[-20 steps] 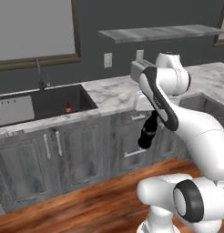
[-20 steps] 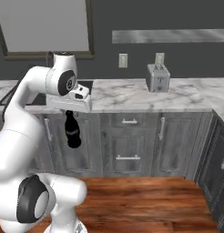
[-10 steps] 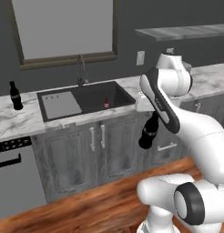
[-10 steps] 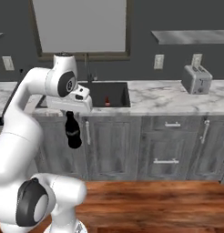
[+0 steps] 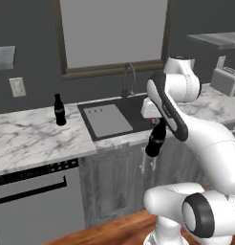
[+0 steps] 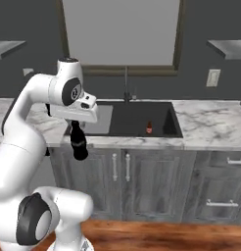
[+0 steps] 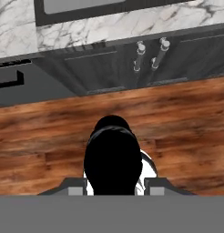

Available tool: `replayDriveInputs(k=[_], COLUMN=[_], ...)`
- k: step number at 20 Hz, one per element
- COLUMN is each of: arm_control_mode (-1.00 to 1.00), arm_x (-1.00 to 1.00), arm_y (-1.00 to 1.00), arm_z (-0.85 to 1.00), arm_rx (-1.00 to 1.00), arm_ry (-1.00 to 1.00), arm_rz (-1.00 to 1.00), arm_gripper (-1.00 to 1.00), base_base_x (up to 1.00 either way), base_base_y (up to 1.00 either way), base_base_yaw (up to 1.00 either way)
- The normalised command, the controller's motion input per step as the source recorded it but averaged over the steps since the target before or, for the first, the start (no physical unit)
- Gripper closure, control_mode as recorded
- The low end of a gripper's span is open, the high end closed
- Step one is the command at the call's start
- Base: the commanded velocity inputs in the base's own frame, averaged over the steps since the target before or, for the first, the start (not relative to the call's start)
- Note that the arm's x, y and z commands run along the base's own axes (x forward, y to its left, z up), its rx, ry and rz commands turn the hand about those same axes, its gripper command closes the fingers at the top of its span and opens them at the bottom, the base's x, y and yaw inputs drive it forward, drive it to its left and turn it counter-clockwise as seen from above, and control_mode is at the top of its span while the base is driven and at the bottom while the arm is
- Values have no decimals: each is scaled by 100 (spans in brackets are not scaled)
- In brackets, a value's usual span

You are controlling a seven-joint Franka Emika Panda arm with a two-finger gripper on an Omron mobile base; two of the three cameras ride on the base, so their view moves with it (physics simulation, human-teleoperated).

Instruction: Place the large bottle from the dining counter next to the other large bottle outside the sink, and place the small bottle from the dining counter next to the other small bottle inside the sink.

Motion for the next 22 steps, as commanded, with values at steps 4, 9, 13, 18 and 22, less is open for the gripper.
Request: replayDriveInputs(k=[4,9,13,18,22], arm_control_mode=[100,100,100,100,100], arm_x=[0,0,0,0,0], arm_y=[0,0,0,0,0], arm_z=[0,0,0,0,0], arm_rx=[0,0,0,0,0], arm_ry=[0,0,0,0,0], arm_rz=[0,0,0,0,0], arm_gripper=[100,100,100,100,100], base_base_x=[46,66,87,63,40], base_base_y=[41,12,15,41,43], base_base_yaw=[13,9,0,4,8])
